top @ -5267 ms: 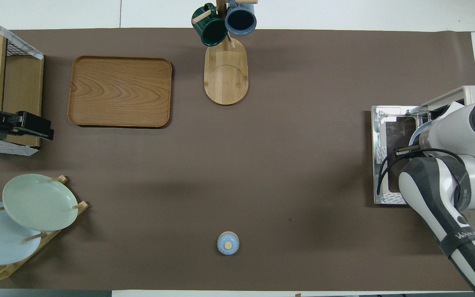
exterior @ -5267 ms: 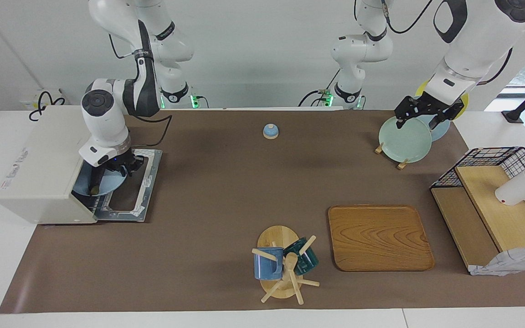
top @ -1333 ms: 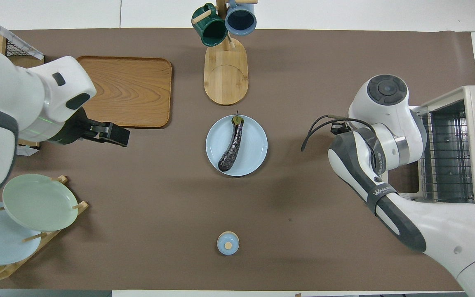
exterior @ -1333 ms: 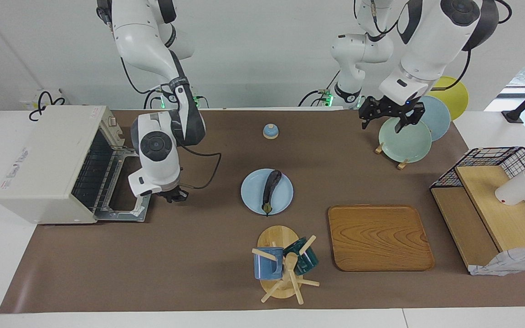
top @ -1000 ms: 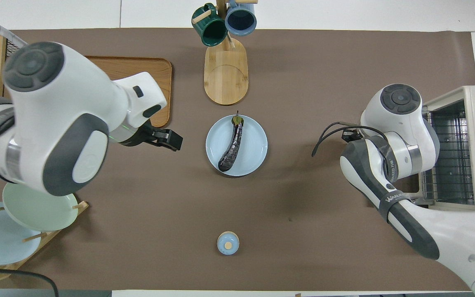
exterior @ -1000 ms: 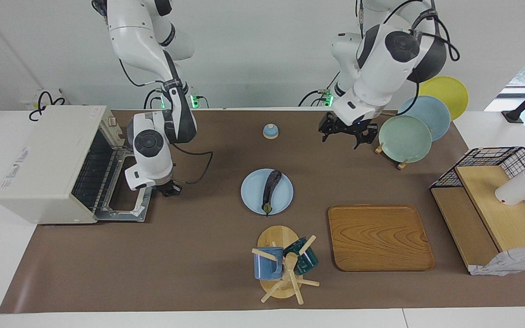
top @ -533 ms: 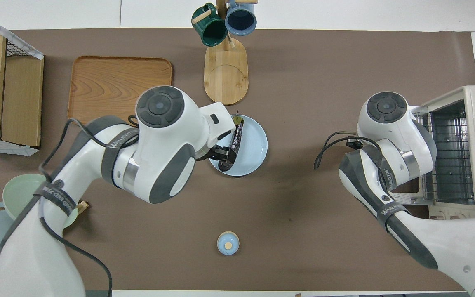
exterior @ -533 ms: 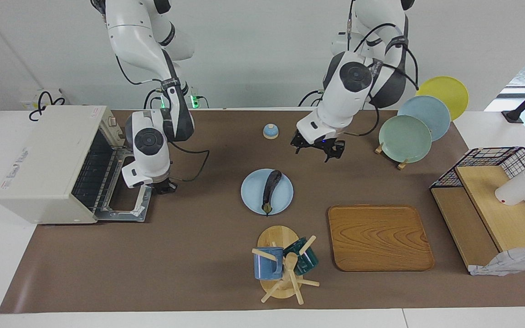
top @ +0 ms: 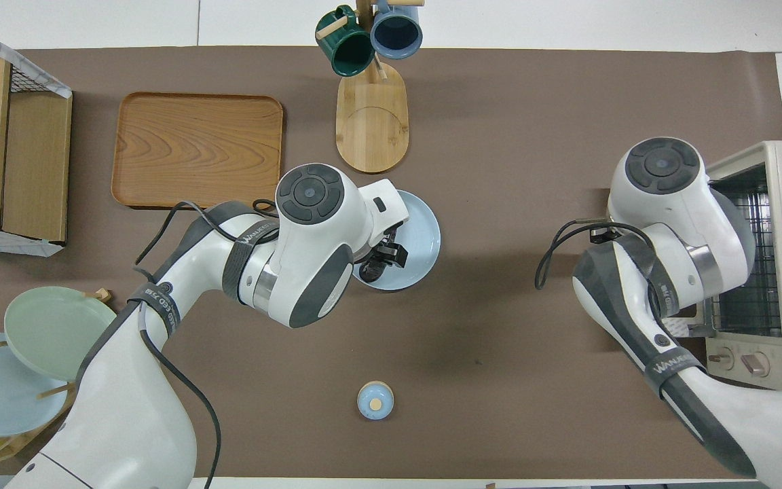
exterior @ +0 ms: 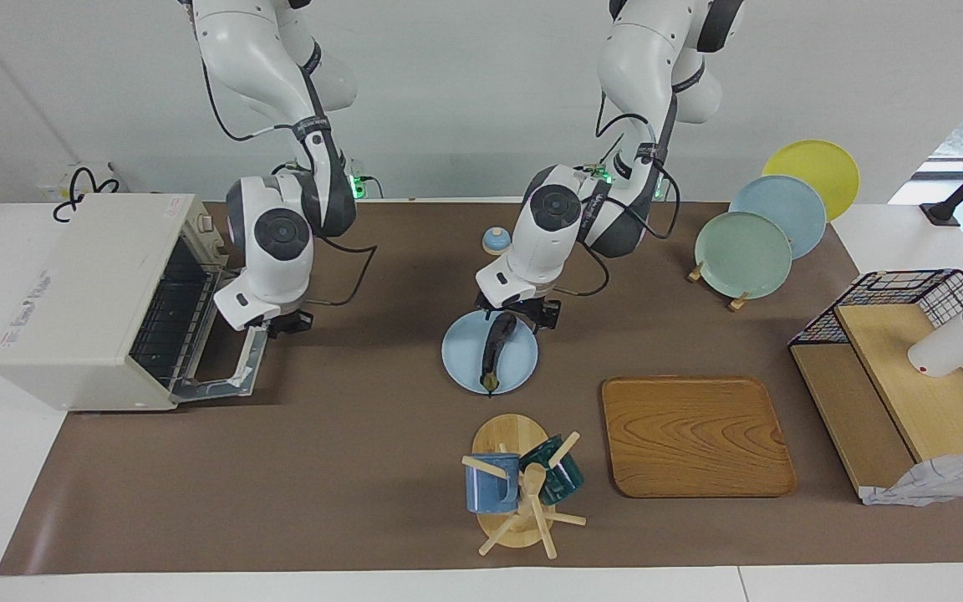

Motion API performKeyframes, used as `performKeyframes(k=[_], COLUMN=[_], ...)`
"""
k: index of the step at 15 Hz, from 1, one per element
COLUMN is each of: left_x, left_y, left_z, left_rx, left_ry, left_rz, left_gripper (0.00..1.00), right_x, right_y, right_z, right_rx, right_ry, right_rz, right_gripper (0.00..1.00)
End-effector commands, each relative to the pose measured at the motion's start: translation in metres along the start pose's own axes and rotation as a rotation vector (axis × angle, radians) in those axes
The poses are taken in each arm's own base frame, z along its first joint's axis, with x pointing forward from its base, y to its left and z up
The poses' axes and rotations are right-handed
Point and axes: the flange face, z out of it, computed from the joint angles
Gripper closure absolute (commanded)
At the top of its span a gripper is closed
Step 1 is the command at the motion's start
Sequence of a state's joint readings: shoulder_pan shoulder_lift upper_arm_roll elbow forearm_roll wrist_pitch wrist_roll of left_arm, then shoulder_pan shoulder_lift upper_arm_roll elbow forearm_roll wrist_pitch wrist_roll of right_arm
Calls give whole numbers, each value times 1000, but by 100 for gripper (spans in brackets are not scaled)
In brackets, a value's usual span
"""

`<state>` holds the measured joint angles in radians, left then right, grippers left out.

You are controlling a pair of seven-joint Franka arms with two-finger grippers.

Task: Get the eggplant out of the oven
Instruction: 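Grasp the eggplant with the left gripper while the right gripper retracts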

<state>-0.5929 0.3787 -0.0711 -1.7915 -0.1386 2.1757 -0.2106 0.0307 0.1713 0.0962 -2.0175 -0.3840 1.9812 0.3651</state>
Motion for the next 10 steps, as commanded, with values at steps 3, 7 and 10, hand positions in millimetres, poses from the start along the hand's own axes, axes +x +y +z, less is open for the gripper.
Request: performKeyframes(k=[3,7,10], left_x=[3,-1,-4], left_y=[12,19,22], left_z=[19,28,30], left_rx=[-13,-12,-11], left_ry=[36,36,34], left_rz=[-13,-3,-6], left_gripper=[0,0,2], right_x=[-5,-11,-11], right_y=[105,121,125], right_z=[-8,-11,-12], right_rx=[-50,-48,-48], right_ry=[1,-17,-19], right_rz=[-18,-47,-44], right_gripper=[100,97,94])
